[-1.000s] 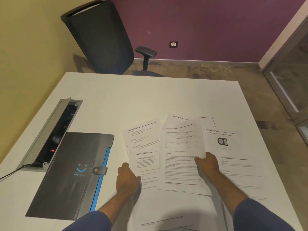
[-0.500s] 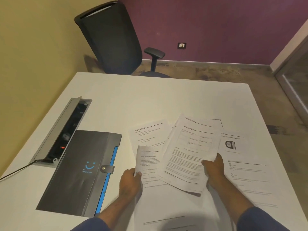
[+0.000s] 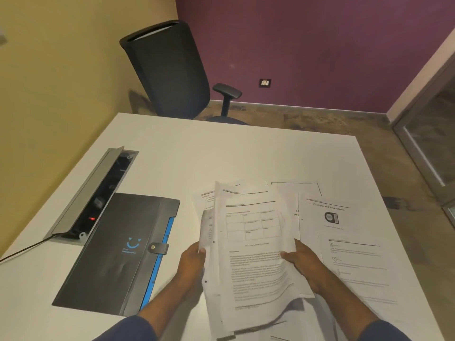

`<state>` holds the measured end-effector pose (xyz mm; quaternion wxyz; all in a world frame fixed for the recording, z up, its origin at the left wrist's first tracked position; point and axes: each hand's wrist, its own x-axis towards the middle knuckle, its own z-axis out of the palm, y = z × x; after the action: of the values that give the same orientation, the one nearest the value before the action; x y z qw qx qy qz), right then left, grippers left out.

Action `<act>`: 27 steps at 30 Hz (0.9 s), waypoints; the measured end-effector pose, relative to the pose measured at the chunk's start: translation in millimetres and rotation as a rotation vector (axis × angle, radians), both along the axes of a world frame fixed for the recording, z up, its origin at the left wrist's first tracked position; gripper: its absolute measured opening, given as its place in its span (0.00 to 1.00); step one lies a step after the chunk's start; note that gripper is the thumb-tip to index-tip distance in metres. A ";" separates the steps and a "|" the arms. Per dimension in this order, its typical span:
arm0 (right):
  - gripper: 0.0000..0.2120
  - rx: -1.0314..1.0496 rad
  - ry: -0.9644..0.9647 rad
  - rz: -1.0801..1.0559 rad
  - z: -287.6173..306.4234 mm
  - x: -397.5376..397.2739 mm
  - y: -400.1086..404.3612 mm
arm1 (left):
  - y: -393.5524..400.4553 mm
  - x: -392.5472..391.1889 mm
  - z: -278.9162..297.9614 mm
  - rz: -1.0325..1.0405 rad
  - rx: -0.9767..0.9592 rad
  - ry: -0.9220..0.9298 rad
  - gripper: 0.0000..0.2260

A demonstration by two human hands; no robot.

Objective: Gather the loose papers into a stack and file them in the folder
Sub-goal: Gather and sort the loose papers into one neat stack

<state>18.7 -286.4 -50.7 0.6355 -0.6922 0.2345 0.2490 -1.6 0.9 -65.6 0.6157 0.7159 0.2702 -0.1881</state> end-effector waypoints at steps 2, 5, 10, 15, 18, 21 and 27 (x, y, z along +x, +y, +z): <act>0.19 0.005 0.017 0.059 1.4 -3.5 5.4 | 0.6 -3.2 7.8 0.011 -0.136 0.022 0.11; 0.20 -0.007 0.019 0.132 1.7 -8.0 14.2 | 0.8 -8.1 21.2 0.027 -0.296 0.044 0.21; 0.19 -0.006 0.010 0.188 4.0 -15.5 27.0 | -2.8 -14.0 32.6 -0.109 -0.224 -0.042 0.16; 0.16 0.054 -0.048 0.163 8.4 -21.8 27.1 | 6.9 -16.8 42.5 -0.190 -0.241 -0.057 0.14; 0.10 -0.001 -0.110 0.130 17.4 -18.6 25.7 | 19.0 -10.3 56.7 -0.266 -0.223 -0.115 0.16; 0.16 0.018 -0.188 0.016 27.7 -10.8 26.9 | 29.9 -2.7 72.0 -0.316 -0.242 -0.155 0.16; 0.25 0.356 -0.324 0.264 73.1 -1.9 30.0 | 38.1 6.6 102.7 -0.411 -0.315 -0.233 0.18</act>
<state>16.8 -256.3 22.4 0.7386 -0.6248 -0.0099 0.2531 5.0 39.0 37.1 0.6953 0.6680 0.0143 -0.2650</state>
